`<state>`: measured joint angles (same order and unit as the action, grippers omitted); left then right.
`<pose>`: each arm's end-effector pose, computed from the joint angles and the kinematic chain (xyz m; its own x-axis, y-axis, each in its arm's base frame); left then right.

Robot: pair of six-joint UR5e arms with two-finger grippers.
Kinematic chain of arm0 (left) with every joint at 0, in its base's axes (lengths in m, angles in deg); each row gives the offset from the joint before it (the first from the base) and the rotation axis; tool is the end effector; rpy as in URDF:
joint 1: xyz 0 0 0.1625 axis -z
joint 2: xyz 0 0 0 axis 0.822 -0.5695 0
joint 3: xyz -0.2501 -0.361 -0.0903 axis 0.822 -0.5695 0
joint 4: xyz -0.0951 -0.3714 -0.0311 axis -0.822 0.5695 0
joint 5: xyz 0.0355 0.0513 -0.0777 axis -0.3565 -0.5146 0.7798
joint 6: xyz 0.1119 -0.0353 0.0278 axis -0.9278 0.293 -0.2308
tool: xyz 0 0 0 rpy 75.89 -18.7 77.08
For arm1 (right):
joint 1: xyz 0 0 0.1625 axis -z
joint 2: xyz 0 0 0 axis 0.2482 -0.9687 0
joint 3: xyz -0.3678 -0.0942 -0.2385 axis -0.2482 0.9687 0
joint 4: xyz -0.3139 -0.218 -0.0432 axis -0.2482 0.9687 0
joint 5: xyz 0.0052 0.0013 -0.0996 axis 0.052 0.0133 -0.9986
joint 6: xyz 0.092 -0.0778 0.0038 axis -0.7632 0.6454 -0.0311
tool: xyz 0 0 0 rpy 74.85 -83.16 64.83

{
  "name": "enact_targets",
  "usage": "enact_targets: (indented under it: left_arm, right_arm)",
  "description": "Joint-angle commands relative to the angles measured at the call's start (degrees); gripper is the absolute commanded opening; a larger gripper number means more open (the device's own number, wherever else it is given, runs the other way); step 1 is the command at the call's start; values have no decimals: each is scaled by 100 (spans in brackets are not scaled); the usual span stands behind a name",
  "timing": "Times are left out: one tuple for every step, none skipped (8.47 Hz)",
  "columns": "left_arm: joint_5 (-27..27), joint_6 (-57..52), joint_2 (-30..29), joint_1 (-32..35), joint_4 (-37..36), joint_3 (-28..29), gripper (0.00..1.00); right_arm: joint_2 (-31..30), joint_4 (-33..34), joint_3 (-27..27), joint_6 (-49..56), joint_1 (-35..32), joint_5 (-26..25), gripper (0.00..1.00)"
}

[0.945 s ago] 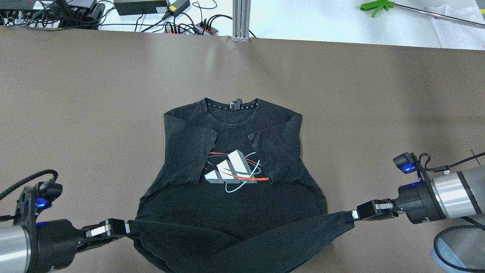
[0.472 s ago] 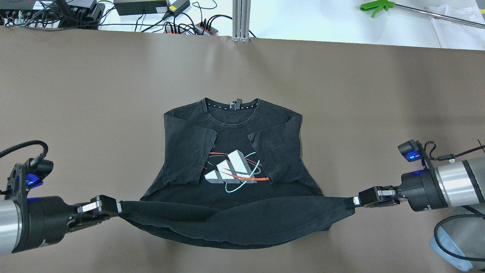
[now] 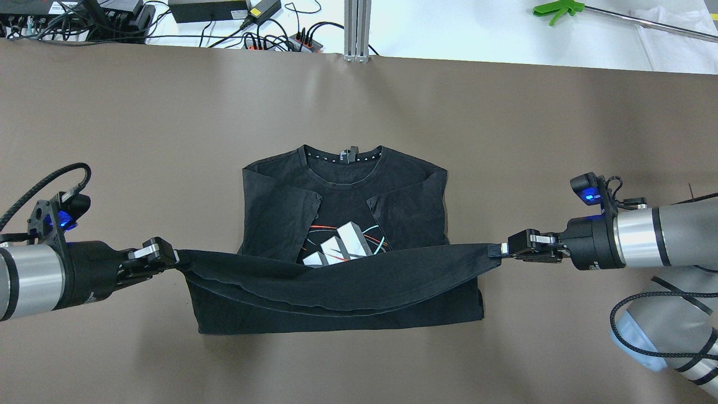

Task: Fold clothes
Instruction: 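Lay the hem over the chest with both grippers near the collar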

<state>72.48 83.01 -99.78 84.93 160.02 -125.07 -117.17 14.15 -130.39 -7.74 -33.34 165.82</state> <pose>0.2887 -0.3077 0.3113 0.1262 -0.2810 -0.9514 0.4635 0.8646 -0.1939 -0.2725 -0.3816 0.3821 -0.0222 -0.0514 0.9984 -0.1287 0.9905 0.0481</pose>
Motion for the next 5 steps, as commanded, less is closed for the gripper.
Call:
enact_targets:
  left_arm:
    - [-16, -5, -402, 235, -9, 577, 0]
    - [-173, 4, -717, 296, -17, 892, 0]
    - [-209, -5, -894, 357, -35, 1104, 0]
    - [-210, -5, -957, 471, -35, 1263, 0]
    - [-219, -13, -1001, 568, -44, 1413, 0]
  right_arm:
    - [40, 375, 97, 475, -19, -494, 0]
    - [48, 551, 97, 644, -71, -634, 0]
    - [66, 631, 97, 645, -72, -792, 0]
    - [101, 710, 106, 654, -72, -968, 0]
    - [110, 789, 115, 663, -72, -1100, 0]
